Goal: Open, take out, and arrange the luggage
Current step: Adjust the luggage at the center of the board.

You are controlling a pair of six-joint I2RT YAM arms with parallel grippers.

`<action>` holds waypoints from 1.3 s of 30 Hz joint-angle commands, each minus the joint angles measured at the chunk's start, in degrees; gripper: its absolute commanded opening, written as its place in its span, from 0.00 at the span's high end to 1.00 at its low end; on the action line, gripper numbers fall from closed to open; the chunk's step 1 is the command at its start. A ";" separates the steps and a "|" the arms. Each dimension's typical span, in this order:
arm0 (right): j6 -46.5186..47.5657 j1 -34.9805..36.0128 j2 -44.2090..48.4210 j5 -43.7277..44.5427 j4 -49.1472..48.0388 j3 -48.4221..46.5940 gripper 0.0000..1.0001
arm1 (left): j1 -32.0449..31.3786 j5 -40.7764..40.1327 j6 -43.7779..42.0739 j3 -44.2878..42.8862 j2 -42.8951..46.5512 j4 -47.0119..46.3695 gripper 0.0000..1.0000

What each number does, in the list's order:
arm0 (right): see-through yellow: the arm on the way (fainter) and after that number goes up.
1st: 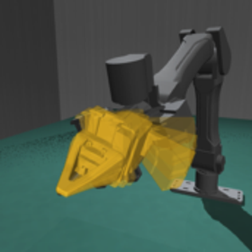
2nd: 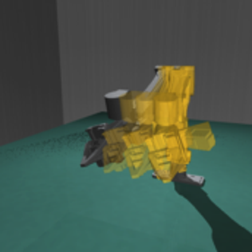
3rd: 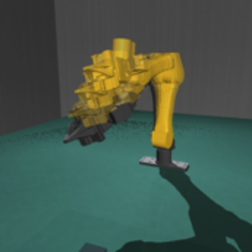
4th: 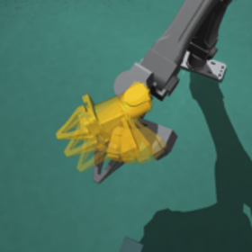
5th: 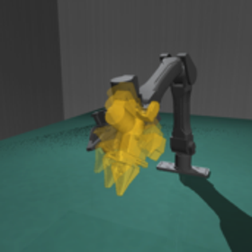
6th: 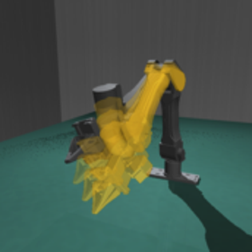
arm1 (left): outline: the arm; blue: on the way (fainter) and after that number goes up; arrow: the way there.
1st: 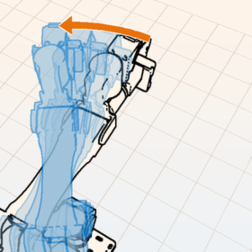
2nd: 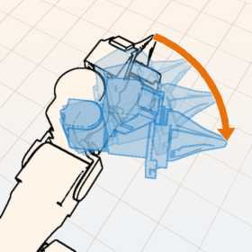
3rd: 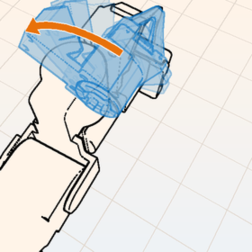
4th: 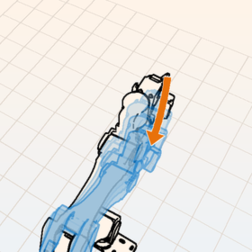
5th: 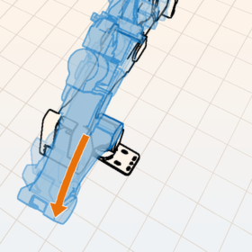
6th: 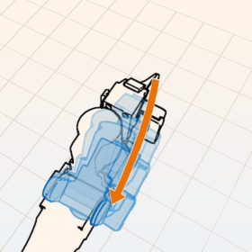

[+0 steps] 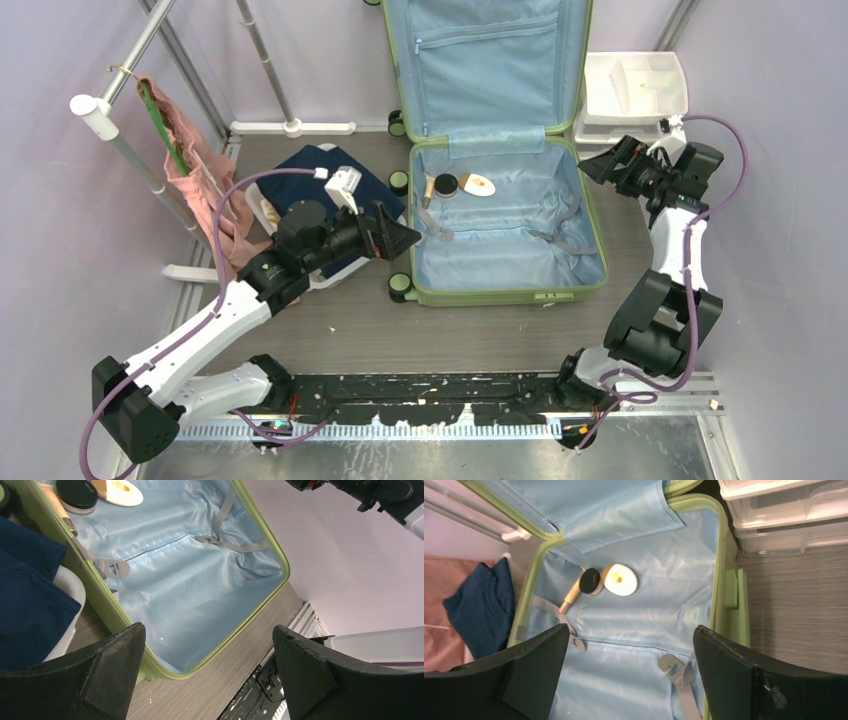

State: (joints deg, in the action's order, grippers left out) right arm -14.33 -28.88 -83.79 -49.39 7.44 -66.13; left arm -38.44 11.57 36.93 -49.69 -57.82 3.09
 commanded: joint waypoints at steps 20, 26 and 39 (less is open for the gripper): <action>-17.38 1.73 -3.77 20.59 -19.76 0.09 0.01 | 0.38 -20.50 -1.39 -7.82 0.72 0.67 0.08; -22.05 2.26 -6.22 20.86 -25.98 0.80 0.12 | 0.55 -23.76 -4.86 -8.73 -2.70 1.43 0.11; -29.07 2.99 -10.72 28.06 -24.83 -2.43 0.48 | 1.97 -24.22 -12.47 -10.08 -7.47 -2.82 0.16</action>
State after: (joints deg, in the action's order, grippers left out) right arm -38.44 -25.61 -92.77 -22.00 -12.34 -64.29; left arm -36.99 -11.09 26.70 -57.49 -65.28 5.85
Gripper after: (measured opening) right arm 0.504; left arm 0.843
